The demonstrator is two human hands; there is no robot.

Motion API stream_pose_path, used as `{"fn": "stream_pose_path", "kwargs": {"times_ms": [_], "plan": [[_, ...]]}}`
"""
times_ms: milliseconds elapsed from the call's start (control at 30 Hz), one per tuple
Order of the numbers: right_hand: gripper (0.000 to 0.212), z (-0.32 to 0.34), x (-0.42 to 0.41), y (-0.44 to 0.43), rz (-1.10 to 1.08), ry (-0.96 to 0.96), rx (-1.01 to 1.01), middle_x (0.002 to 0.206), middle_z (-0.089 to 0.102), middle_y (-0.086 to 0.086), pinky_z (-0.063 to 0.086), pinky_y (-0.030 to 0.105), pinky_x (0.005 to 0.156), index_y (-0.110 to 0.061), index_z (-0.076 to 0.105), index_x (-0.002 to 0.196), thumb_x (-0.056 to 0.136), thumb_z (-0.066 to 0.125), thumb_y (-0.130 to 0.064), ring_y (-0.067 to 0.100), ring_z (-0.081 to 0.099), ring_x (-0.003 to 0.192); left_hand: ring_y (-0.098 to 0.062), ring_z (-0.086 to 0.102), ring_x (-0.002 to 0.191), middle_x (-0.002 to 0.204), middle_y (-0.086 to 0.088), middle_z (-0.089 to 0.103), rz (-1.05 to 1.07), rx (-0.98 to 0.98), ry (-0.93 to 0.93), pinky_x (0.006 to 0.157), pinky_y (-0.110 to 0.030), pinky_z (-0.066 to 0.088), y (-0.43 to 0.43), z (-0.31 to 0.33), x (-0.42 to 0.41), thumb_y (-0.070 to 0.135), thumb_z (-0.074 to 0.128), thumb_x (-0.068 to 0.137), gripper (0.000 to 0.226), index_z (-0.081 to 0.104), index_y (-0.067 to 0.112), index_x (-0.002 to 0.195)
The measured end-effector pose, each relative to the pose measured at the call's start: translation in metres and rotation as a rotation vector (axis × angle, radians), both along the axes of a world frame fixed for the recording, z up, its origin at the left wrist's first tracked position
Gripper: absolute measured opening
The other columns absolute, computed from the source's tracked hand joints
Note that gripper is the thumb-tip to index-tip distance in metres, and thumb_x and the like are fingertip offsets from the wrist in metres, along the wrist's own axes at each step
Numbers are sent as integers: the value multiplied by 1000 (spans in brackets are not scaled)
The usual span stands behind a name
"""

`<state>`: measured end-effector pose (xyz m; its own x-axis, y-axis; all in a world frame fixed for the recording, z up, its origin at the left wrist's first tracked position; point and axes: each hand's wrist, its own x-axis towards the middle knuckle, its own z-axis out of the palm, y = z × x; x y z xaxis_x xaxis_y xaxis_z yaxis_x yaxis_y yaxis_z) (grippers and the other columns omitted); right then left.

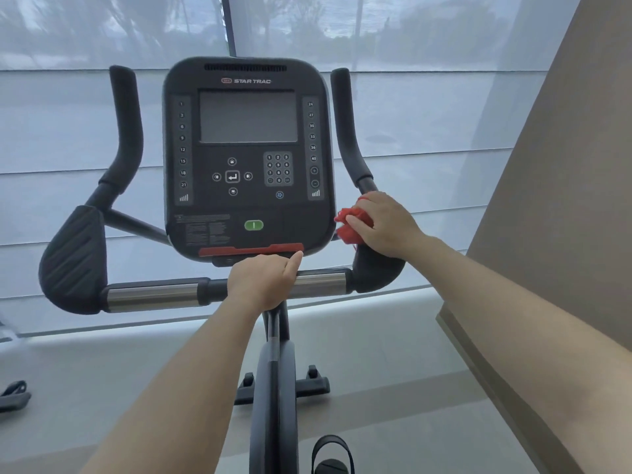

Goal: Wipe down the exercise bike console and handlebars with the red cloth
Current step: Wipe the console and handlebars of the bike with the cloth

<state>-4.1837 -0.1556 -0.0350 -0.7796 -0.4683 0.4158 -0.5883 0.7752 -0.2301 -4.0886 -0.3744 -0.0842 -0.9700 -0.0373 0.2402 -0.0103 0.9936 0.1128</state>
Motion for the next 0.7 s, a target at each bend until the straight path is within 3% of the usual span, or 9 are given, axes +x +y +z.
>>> {"fn": "stream_pose_path", "kwargs": {"times_ms": [167,333,467,567,700], "plan": [[30,2,17,5,166,13,22,100,58,-3,30,24,82,-17,64,94,89,48,-42,10,45,94,-14,52,66,68,10,59,19,23,-22,54,-27,29,1,3,1,49,14,97,59,60,23,70],[23,-5,48,5,326,34,44,88,56,-3,40,33,83,-14,63,82,90,54,-33,16,48,84,-11,46,64,77,9,61,63,40,-51,49,-22,23,1,7,6,49,13,97,61,67,22,86],[19,-8,47,20,313,18,-81,101,61,6,36,26,92,-7,65,93,88,60,-26,23,53,99,-15,52,72,83,6,66,65,53,-63,55,-27,28,1,6,6,48,12,97,61,66,23,87],[21,-3,34,31,137,21,-245,110,60,11,33,26,95,-4,65,102,88,61,-20,29,52,106,-18,54,76,84,6,66,71,59,-63,62,-29,33,2,7,6,47,13,98,58,66,24,87],[33,-11,36,35,62,-55,-288,131,51,8,23,21,106,-14,57,124,93,53,-24,23,42,125,-19,54,77,80,7,64,95,58,-73,65,-31,34,2,6,4,47,14,97,57,65,26,84]]}}
